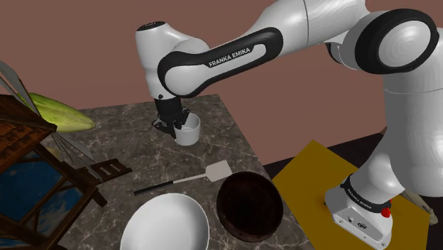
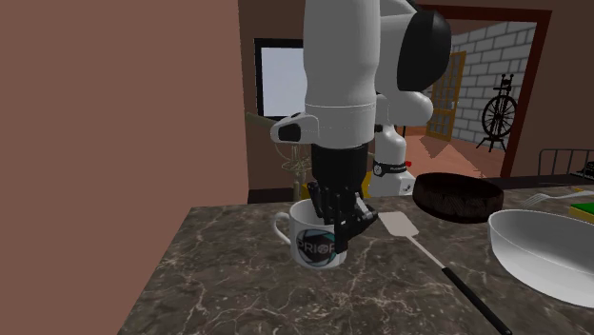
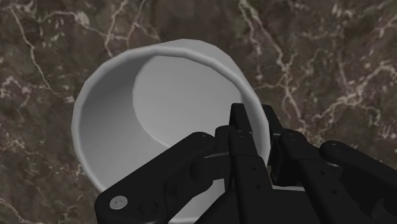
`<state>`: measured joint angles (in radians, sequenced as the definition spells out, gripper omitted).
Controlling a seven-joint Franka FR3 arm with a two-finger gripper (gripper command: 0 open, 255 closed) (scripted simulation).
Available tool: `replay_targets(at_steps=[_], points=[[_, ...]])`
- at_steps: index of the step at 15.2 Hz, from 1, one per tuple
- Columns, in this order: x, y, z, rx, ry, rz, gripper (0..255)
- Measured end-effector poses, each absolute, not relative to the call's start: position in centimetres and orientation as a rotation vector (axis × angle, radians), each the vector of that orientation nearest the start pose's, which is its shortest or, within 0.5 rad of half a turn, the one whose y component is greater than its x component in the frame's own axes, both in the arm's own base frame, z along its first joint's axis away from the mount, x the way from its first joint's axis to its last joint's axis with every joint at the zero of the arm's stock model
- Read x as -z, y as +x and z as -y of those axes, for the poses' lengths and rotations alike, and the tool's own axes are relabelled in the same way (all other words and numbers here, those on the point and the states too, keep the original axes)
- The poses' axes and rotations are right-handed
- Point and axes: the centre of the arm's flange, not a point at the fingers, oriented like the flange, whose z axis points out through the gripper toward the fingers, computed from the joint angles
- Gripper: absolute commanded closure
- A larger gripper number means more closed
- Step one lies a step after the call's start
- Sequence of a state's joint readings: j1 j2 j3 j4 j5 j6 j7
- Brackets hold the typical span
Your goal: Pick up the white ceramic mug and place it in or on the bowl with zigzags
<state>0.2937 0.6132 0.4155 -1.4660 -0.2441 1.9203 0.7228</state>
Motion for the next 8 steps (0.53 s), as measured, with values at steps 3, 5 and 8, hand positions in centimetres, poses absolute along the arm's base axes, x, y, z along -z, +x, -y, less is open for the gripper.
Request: replay_targets(at_steps=[3,5,8], points=[[-34.7,56.8,-40.1,-0.14,-3.197,0.043,255],[-35.7,56.9,-40.2,-0.14,-3.196,0.043,255],[-37.4,56.9,-40.1,-0.14,-3.196,0.043,255]])
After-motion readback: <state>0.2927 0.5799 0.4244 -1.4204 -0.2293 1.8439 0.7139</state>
